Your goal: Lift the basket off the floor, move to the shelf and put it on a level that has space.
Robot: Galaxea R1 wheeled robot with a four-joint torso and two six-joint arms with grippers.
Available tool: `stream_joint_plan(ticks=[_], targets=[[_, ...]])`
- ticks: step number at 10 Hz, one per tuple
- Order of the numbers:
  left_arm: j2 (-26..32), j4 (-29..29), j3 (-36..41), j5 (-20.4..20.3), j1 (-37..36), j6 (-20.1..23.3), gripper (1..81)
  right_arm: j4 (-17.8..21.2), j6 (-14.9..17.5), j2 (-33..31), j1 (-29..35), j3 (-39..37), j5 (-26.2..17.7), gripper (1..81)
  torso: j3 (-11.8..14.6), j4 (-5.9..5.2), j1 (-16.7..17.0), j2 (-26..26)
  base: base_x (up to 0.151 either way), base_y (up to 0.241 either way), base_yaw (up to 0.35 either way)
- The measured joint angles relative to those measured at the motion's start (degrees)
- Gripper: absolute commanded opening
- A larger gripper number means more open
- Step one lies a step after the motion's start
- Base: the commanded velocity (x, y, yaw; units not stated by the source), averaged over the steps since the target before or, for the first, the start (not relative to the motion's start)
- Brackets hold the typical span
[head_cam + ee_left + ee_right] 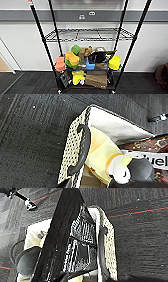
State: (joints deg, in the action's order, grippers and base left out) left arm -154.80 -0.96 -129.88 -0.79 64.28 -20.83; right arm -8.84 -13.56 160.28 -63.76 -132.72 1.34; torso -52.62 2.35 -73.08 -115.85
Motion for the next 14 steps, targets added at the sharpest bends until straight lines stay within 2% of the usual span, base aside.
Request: stream_joint_plan(ticks=[5, 7, 11, 14], targets=[[-1.13, 0.02, -0.02, 2.13, -2.74, -0.02, 81.1, 0.00, -1.54, -0.27, 1.90, 0.02, -0.68, 81.1, -8.17, 0.00, -5.57, -8.76, 0.000, 0.000, 0.000], [-0.80, 0.02, -0.11, 2.52, -3.97, -0.02, 81.1, 0.00, -2.60, -0.28, 3.18, 0.09, -1.44, 81.1, -9.18, 0.00, -7.39, -11.58, 0.000, 0.000, 0.000], [-0.69, 0.02, -0.17, 3.22, -5.44, -0.02, 81.1, 0.05, -3.52, 0.57, 5.07, 0.11, -2.08, 81.1, -9.37, 0.00, -12.11, -19.10, 0.000, 0.000, 0.000], [-0.55, 0.00, 0.00, 3.35, -6.42, -0.02, 81.1, 0.11, -5.60, 1.43, 7.12, 0.00, -2.39, 81.1, -9.40, 0.00, -12.72, -20.06, 0.000, 0.000, 0.000]])
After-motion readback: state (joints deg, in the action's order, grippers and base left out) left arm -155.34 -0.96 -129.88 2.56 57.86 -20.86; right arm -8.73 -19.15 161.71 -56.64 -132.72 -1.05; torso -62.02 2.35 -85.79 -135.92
